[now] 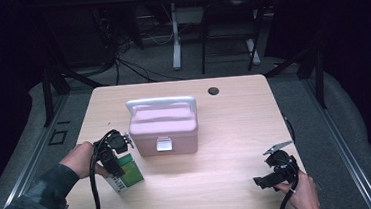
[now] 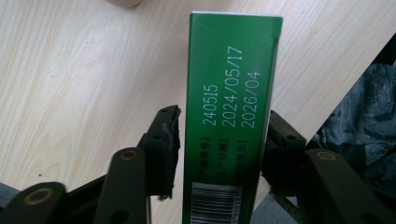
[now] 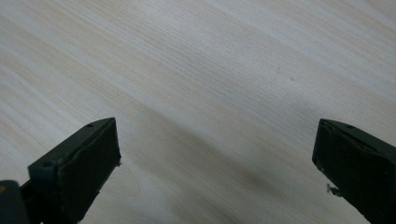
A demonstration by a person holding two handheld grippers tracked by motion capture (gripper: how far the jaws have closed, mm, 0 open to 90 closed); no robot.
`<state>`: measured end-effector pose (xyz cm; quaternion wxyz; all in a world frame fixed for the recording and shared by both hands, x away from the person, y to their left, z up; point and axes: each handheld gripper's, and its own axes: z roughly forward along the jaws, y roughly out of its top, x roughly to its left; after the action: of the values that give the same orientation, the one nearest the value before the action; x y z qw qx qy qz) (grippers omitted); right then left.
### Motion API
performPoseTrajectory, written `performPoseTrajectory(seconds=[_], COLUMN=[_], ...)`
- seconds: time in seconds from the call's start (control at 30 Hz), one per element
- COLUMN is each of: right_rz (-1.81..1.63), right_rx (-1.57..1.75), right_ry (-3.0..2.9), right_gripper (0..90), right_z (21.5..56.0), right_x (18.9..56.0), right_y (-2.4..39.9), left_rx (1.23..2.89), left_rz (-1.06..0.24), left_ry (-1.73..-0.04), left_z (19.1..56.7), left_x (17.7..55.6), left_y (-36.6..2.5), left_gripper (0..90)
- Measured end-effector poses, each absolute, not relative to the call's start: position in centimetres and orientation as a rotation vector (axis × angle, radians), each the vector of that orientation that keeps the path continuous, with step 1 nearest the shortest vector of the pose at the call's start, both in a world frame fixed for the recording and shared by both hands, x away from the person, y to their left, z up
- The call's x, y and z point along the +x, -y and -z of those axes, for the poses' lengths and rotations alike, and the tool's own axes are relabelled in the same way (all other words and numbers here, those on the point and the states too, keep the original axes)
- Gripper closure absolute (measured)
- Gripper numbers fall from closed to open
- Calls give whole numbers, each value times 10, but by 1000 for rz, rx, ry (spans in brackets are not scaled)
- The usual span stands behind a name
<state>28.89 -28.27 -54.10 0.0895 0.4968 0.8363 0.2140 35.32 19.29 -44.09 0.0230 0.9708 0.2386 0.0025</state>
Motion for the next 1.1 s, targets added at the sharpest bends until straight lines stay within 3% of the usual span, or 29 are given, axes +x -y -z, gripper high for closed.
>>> performPoseTrajectory(seconds=[0.23, 1.1], right_rz=[-633, -634], right_rx=[1477, 1470], right_ry=[-2488, -2486], right_gripper=[5, 9], right_z=[541, 541], right_x=[289, 289], right_y=[283, 283], left_rx=[3024, 2976], left_rz=[3, -95], left_ry=[-731, -826], left_z=[440, 417], left_x=[354, 356], left_y=[-192, -217], left_gripper=[618, 630])
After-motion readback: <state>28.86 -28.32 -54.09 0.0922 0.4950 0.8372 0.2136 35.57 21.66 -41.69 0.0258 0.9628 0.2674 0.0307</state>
